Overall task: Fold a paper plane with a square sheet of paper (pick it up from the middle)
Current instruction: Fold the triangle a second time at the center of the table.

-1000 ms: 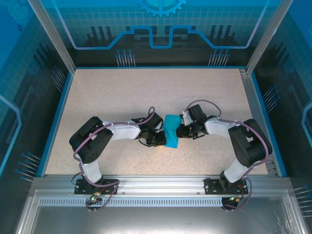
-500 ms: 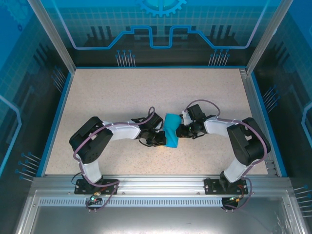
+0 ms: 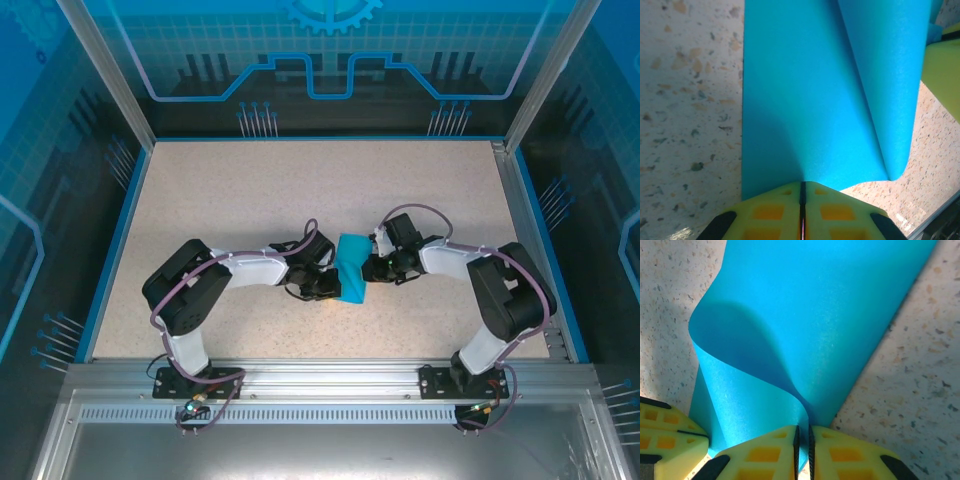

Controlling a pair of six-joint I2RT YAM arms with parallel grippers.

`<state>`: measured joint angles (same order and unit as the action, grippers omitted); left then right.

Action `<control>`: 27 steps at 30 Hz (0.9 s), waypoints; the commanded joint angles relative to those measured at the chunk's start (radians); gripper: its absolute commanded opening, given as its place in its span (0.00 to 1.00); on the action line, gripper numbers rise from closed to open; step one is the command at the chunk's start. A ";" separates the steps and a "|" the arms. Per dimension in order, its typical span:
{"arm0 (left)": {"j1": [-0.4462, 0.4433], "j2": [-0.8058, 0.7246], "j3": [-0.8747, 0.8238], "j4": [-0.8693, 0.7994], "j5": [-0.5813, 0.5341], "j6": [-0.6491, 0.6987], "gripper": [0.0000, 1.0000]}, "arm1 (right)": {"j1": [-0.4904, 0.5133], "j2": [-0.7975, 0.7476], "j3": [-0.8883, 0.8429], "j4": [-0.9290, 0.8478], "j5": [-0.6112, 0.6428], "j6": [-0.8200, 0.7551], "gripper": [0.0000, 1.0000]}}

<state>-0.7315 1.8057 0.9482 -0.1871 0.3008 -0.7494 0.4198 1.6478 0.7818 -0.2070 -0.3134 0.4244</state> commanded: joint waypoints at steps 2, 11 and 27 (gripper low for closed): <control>-0.001 0.012 0.012 -0.062 -0.048 0.024 0.12 | 0.003 -0.027 0.018 -0.031 0.014 -0.010 0.15; -0.002 0.017 0.017 -0.061 -0.043 0.025 0.12 | 0.002 0.018 0.025 -0.011 0.003 -0.006 0.15; -0.002 0.017 0.015 -0.057 -0.035 0.027 0.12 | 0.011 0.032 0.045 -0.035 0.010 -0.012 0.16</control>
<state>-0.7315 1.8057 0.9531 -0.1970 0.2951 -0.7494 0.4210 1.6695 0.8017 -0.2165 -0.3138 0.4244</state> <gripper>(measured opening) 0.120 0.159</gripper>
